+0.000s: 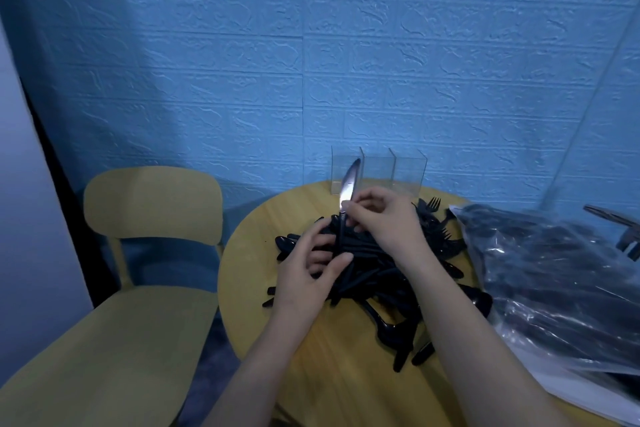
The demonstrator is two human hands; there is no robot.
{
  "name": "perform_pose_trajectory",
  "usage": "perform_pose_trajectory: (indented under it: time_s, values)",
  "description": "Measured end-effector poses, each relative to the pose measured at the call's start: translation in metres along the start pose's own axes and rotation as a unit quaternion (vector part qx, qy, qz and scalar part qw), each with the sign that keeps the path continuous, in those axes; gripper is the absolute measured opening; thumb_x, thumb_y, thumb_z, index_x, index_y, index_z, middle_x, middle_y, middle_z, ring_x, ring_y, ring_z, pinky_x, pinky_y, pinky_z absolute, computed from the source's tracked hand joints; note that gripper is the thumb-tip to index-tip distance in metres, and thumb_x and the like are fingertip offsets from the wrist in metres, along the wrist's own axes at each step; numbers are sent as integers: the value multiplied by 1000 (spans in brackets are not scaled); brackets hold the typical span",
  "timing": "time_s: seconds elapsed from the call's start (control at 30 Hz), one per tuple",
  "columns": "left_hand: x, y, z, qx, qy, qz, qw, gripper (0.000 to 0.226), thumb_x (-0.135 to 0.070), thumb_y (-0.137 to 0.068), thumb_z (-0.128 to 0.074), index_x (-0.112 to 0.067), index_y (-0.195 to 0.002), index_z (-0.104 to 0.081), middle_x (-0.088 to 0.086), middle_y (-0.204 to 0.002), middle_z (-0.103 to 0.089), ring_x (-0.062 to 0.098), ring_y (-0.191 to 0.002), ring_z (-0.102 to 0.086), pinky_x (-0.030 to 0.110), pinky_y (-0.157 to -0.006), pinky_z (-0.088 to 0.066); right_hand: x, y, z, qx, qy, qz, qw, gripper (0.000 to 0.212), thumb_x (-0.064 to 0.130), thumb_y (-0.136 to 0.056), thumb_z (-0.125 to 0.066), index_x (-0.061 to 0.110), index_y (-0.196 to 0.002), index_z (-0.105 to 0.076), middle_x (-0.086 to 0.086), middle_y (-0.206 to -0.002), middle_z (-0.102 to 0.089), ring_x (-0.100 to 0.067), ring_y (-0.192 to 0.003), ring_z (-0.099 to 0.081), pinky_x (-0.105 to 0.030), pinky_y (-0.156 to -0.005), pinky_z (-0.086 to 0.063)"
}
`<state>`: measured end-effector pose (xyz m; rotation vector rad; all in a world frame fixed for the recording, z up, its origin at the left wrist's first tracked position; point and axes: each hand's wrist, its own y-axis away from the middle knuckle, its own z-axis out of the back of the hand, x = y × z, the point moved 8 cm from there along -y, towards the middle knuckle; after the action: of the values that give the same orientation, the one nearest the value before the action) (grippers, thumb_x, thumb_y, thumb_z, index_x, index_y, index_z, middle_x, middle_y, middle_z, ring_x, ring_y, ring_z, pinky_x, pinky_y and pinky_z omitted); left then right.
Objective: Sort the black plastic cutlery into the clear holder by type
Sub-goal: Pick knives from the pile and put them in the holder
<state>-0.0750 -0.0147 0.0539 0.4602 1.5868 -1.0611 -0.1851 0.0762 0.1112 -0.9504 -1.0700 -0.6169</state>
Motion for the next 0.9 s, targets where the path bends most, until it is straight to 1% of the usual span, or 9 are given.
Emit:
perform_pose_trajectory:
  time_s: [0.13, 0.2, 0.27, 0.37, 0.47, 0.6, 0.77, 0.83, 0.9]
  values:
    - [7, -14, -1, -26, -11, 19, 999, 45, -2, -89, -62, -31, -123, -52, -4, -102, -66, 8, -76, -68, 15, -72, -51, 11, -12, -14, 31, 71, 29, 997, 11, 11, -80, -74, 14, -77, -64, 2, -65, -63, -6, -54, -60, -20, -58, -50]
    - [10, -21, 0, -40, -11, 22, 999, 43, 0, -92, -55, -24, -127, -52, -4, -102, -67, 8, -75, -69, 19, -73, -53, 11, -19, -9, 45, 122, 45, 991, 8, 15, -80, -75, 15, -81, -67, 3, -70, -64, -5, -61, -59, -18, -63, -47]
    - [15, -29, 0, -54, 14, 38, 998, 41, 2, -95, -49, -22, -127, -52, -4, -100, -67, 8, -73, -68, 21, -68, -54, 0, -23, 6, 32, 220, 53, 974, 5, 17, -82, -72, 15, -87, -72, 5, -78, -67, -5, -71, -60, -11, -67, -44]
    - [26, -40, 2, -81, 90, 92, 988, 37, 2, -97, -45, -19, -126, -52, -3, -98, -67, 8, -71, -68, 22, -63, -54, -35, -22, 21, 51, 359, 10, 932, 15, 21, -87, -67, 16, -101, -73, 3, -96, -68, -10, -90, -59, -20, -82, -45]
    - [36, -45, 7, -108, 152, 135, 973, 33, 3, -97, -44, -9, -126, -53, 2, -98, -66, 11, -71, -68, 25, -64, -56, -58, -17, 17, 104, 429, -14, 897, 22, 26, -89, -65, 17, -108, -70, 1, -106, -67, -15, -96, -60, -30, -86, -49]
    - [37, -41, 12, -122, 187, 139, 965, 30, 2, -97, -45, -5, -124, -52, 6, -98, -64, 10, -67, -68, 23, -60, -57, -63, -15, 17, 120, 463, -27, 878, 23, 27, -89, -65, 18, -109, -66, 2, -102, -66, -16, -94, -60, -32, -84, -50]
    - [35, -36, 16, -133, 195, 122, 964, 24, -4, -97, -48, -5, -120, -53, 8, -98, -64, 9, -65, -68, 24, -60, -57, -63, -14, 19, 125, 451, -30, 883, 19, 21, -89, -65, 16, -108, -66, 1, -95, -64, -16, -90, -59, -31, -83, -50]
    - [34, -34, 16, -133, 195, 122, 964, 24, -5, -97, -48, -3, -121, -52, 8, -96, -65, 9, -64, -68, 25, -60, -58, -61, -14, 22, 109, 454, -15, 884, 19, 18, -90, -64, 15, -108, -67, 1, -92, -63, -16, -87, -59, -31, -80, -49]
    - [32, -32, 15, -127, 193, 121, 965, 24, -5, -97, -48, -2, -121, -51, 7, -94, -67, 10, -64, -68, 26, -59, -58, -51, -15, 29, 64, 423, 10, 904, 14, 18, -90, -64, 16, -102, -69, 2, -89, -62, -12, -81, -56, -24, -74, -47]
